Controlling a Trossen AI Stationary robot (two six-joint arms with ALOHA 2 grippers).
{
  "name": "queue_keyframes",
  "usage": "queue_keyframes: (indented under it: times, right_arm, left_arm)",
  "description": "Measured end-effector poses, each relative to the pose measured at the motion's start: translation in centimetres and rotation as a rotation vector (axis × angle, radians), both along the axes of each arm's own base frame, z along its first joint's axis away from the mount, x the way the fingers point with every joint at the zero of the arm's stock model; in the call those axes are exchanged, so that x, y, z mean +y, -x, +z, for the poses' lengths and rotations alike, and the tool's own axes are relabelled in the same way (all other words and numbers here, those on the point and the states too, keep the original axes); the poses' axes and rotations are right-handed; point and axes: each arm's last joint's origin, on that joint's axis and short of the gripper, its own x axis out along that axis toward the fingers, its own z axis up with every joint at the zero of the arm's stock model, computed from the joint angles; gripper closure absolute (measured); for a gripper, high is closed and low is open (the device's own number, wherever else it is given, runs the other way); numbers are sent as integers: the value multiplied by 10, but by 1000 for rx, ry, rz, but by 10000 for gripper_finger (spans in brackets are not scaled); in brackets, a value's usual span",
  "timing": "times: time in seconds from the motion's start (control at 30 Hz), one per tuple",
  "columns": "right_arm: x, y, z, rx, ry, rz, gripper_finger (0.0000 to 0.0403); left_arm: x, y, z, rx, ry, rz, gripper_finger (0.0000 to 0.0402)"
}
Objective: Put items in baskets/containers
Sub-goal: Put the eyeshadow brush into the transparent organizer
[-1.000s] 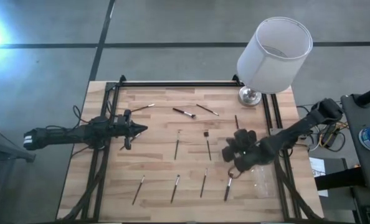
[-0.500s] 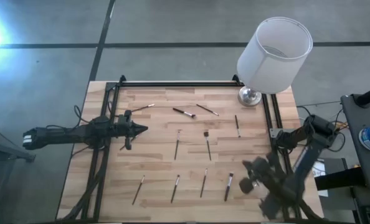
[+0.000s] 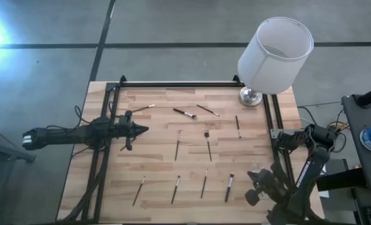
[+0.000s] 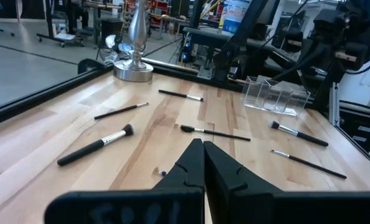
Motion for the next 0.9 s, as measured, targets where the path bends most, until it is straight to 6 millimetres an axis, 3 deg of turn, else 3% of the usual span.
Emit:
queue_keyframes:
  times: [0.23,0.4,0.57,0.73,0.9]
  right_arm:
    - [2,-3,29,-38,16,123,394]
    - [-7,-12,33,-184,233,246,394]
    - [-42,-8,35,-306,398,283,394]
    - [-86,13,34,-407,369,265,394]
    - [-108,26,22,-469,304,280,394]
  left_arm:
    - [0,0,0,2,0,0,402]
    - [0,0,0,2,-2,0,402]
    - [0,0,0,3,-7,-1,402]
    - [0,0,0,6,-33,-5,402]
    - [0,0,0,8,-41,-7,402]
